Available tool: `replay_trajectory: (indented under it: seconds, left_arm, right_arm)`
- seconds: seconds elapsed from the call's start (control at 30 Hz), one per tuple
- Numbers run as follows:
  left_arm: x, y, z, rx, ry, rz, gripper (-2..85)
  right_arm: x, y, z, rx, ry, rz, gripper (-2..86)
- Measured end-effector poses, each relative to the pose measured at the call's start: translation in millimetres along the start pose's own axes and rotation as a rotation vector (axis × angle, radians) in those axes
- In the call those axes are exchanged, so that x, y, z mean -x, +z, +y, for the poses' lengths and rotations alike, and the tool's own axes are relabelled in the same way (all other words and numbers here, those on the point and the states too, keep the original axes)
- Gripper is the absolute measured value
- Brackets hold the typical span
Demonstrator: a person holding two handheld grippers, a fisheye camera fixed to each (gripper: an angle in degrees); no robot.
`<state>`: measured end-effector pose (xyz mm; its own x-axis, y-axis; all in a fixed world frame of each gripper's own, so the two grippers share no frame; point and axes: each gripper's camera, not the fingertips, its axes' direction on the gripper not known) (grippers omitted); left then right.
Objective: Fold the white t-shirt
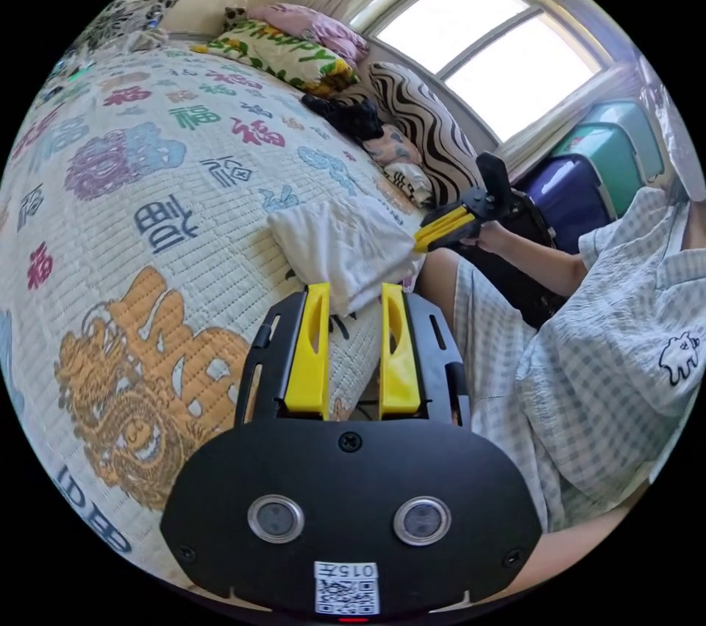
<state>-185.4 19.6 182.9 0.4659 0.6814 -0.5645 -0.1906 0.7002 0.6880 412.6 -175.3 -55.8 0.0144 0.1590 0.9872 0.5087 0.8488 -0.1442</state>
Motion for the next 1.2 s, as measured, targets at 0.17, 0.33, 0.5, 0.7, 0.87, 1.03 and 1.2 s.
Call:
replay_trajectory:
  seconds: [0.17,0.33,0.5,0.7,0.87,1.03,1.2]
  left_arm:
    - [-25.8,1.4,-10.2,0.024,0.048,-0.056,10.1]
    - [-42.8,26.4,-46.6,-0.019,0.045,0.023,10.3]
    - [-50.5,59.9,-66.9,0.158,0.085,-0.046,10.2]
    - [-54.7,45.3,-71.8,0.143,0.08,-0.09,9.1]
    - [-48.9,17.7,-82.1,0.1,0.016,-0.051,9.5]
    - [-29.1,-31.3,-79.2,0.074,-0.058,-0.033,9.3]
    - [14.7,-96.7,-80.8,-0.034,-0.265,0.071,11.6]
  right_arm:
    - [-13.1,-1.8,6.2,-0.001,-0.006,-0.013,0.5]
    - [-19.5,42.1,-21.1,0.119,-0.048,-0.017,1.5]
    - [-55.8,36.0,-26.1,0.085,0.072,-0.087,4.0]
    - [-96.6,-18.0,-26.7,-0.144,0.222,-0.133,4.3]
    - [-124.2,10.9,-64.8,0.006,0.189,-0.131,1.5]
    - [-181.9,0.0,-63.5,-0.041,0.293,-0.269,0.1]
    - [-249.1,-34.8,-44.8,-0.228,0.44,-0.475,5.9]
